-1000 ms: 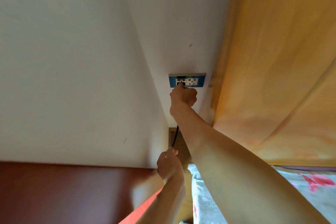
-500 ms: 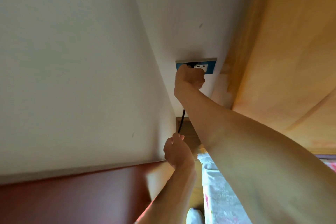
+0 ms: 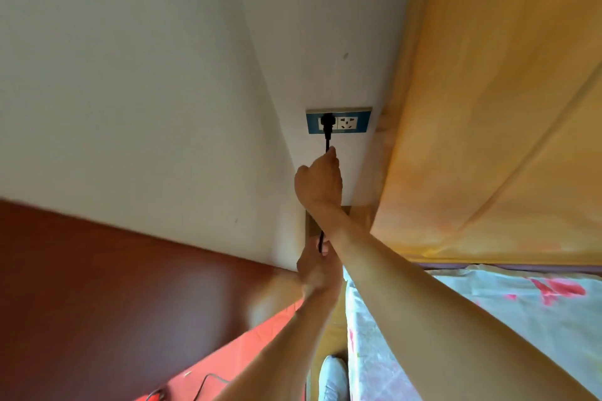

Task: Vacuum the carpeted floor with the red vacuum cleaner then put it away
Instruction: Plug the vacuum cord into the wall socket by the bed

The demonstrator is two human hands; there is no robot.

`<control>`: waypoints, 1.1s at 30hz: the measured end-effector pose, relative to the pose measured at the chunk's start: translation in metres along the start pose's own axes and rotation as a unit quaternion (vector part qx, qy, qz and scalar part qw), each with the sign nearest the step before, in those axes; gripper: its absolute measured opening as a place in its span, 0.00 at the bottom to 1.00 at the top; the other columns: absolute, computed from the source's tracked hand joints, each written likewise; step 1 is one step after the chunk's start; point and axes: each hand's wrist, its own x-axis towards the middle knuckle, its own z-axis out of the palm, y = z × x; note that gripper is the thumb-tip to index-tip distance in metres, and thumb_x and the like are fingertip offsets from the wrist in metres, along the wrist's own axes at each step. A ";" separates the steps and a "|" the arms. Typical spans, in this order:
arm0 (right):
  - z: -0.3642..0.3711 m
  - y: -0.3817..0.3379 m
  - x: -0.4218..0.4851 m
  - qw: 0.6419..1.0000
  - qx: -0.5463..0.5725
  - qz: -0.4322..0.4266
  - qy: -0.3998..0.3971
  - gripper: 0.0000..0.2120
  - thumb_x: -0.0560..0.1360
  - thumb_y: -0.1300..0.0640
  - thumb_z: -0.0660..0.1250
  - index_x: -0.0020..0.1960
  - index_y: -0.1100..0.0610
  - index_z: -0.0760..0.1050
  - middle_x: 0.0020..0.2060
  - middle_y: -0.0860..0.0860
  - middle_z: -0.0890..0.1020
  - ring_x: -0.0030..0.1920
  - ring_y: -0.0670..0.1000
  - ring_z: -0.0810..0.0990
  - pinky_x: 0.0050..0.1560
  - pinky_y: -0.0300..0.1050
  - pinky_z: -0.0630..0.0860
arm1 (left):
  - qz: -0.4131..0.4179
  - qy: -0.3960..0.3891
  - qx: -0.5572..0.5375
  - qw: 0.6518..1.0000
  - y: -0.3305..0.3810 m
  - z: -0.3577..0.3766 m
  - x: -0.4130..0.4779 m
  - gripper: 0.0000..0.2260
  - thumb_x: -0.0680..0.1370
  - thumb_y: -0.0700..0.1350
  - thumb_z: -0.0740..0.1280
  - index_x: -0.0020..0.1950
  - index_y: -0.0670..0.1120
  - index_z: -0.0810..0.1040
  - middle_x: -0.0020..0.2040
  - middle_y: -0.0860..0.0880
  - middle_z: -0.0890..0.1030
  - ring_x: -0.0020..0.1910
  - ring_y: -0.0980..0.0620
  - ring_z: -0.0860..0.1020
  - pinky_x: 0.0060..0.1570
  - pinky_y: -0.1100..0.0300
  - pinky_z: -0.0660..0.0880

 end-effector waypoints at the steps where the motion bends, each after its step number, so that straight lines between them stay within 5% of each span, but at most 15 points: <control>1: -0.003 0.005 -0.010 0.999 -0.035 -0.020 -0.015 0.33 0.80 0.60 0.59 0.79 0.64 0.46 0.74 0.60 0.65 0.71 0.58 0.68 0.67 0.47 0.69 | 0.017 -0.010 0.011 1.000 -0.001 -0.003 -0.003 0.08 0.82 0.43 0.57 0.45 0.48 0.73 0.38 0.54 0.73 0.44 0.50 0.71 0.35 0.63 0.67; 4: -0.020 0.016 -0.036 0.992 -0.103 -0.049 -0.061 0.31 0.80 0.61 0.56 0.79 0.65 0.48 0.73 0.61 0.65 0.71 0.58 0.67 0.67 0.48 0.67 | 0.066 -0.009 0.034 0.997 -0.006 -0.015 -0.013 0.08 0.81 0.41 0.58 0.52 0.45 0.77 0.46 0.49 0.81 0.45 0.48 0.78 0.35 0.67 0.68; 8: -0.046 0.023 -0.066 0.988 -0.120 -0.052 -0.076 0.18 0.78 0.62 0.56 0.66 0.65 0.71 0.64 0.60 0.76 0.64 0.59 0.74 0.60 0.47 0.71 | 0.111 -0.025 0.089 0.990 -0.004 -0.032 -0.028 0.13 0.77 0.36 0.58 0.60 0.37 0.76 0.55 0.41 0.81 0.42 0.49 0.77 0.36 0.75 0.70; 10: -0.054 0.029 -0.080 0.988 -0.125 -0.063 -0.071 0.12 0.77 0.63 0.57 0.52 0.66 0.78 0.53 0.61 0.81 0.55 0.60 0.79 0.51 0.46 0.74 | 0.135 -0.031 0.124 0.983 -0.005 -0.040 -0.040 0.15 0.75 0.38 0.59 0.60 0.39 0.76 0.57 0.41 0.79 0.54 0.42 0.79 0.53 0.57 0.77; 12: -0.063 0.037 -0.094 0.979 -0.178 -0.075 -0.064 0.11 0.77 0.61 0.58 0.45 0.64 0.78 0.47 0.61 0.82 0.51 0.61 0.80 0.43 0.43 0.71 | 0.161 -0.048 0.182 0.969 -0.009 -0.048 -0.056 0.14 0.75 0.40 0.59 0.57 0.39 0.78 0.57 0.40 0.79 0.57 0.39 0.79 0.57 0.48 0.77; 15: -0.078 0.051 -0.121 0.960 -0.260 -0.090 -0.061 0.13 0.77 0.59 0.60 0.53 0.65 0.79 0.51 0.63 0.82 0.54 0.64 0.80 0.45 0.46 0.71 | 0.198 -0.090 0.247 0.944 -0.025 -0.066 -0.084 0.14 0.75 0.40 0.59 0.53 0.38 0.81 0.53 0.40 0.82 0.52 0.39 0.81 0.51 0.51 0.79; 21: -0.098 0.067 -0.221 0.911 -0.392 -0.107 -0.077 0.11 0.78 0.59 0.60 0.54 0.64 0.77 0.55 0.63 0.80 0.55 0.63 0.79 0.45 0.46 0.68 | 0.255 -0.118 0.420 0.863 -0.090 -0.141 -0.151 0.15 0.81 0.44 0.59 0.64 0.41 0.77 0.60 0.41 0.80 0.57 0.41 0.80 0.49 0.53 0.77; 26: -0.067 0.042 -0.344 0.863 -0.440 -0.180 -0.170 0.10 0.74 0.61 0.58 0.34 0.58 0.67 0.39 0.59 0.76 0.51 0.63 0.78 0.44 0.48 0.72 | 0.258 -0.056 0.449 0.854 -0.171 -0.256 -0.212 0.13 0.79 0.43 0.60 0.58 0.41 0.81 0.57 0.39 0.83 0.55 0.39 0.82 0.49 0.50 0.79; 33: 0.015 -0.029 -0.529 0.772 -0.506 -0.315 -0.222 0.13 0.79 0.57 0.57 0.56 0.61 0.77 0.57 0.62 0.79 0.56 0.63 0.79 0.48 0.50 0.72 | 0.212 0.007 0.366 0.906 -0.295 -0.423 -0.313 0.12 0.78 0.43 0.61 0.53 0.40 0.82 0.49 0.39 0.85 0.46 0.41 0.83 0.45 0.51 0.81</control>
